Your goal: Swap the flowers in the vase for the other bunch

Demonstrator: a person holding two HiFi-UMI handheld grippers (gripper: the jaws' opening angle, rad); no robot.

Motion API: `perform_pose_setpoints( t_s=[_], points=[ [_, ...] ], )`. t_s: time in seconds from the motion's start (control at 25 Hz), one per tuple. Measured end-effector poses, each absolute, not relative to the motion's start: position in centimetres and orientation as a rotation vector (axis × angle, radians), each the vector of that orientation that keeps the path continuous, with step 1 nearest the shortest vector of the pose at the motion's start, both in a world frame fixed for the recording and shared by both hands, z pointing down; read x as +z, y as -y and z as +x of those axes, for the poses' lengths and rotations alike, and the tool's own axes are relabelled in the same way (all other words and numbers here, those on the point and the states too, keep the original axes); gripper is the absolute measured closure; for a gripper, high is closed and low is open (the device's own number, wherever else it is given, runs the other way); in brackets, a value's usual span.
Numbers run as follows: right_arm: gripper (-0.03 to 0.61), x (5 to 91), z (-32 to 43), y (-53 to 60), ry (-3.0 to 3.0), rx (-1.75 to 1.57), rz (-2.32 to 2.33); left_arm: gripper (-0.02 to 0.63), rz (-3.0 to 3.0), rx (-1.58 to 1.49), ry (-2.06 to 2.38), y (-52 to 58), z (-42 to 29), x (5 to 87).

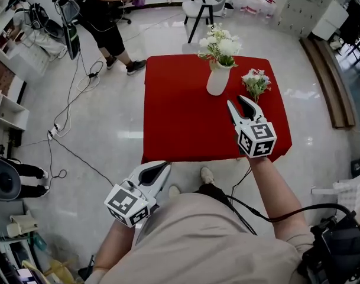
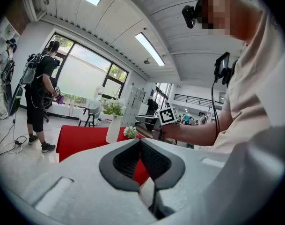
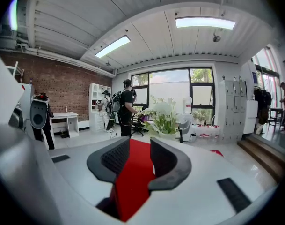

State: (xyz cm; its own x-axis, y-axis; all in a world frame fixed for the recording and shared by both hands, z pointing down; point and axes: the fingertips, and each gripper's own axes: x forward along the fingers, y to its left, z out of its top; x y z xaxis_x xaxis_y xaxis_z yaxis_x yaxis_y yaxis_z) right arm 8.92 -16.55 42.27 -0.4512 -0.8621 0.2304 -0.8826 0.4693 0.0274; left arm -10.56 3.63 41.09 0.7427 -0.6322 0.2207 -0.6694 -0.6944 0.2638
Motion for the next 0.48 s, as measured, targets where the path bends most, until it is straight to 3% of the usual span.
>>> perform_pose_setpoints(
  t_s=[0.28, 0.48],
  points=[
    [0.528, 46.6, 8.2, 8.2, 2.474, 0.398, 1.542, 0.606, 2.646, 0.193, 0.913, -4.8, -10.6, 42.4],
    [0.552, 48.2, 6.1, 1.4, 2.463, 0.479, 1.416, 0.606, 2.666, 0.204, 0.847, -5.5, -10.2, 42.6]
  ],
)
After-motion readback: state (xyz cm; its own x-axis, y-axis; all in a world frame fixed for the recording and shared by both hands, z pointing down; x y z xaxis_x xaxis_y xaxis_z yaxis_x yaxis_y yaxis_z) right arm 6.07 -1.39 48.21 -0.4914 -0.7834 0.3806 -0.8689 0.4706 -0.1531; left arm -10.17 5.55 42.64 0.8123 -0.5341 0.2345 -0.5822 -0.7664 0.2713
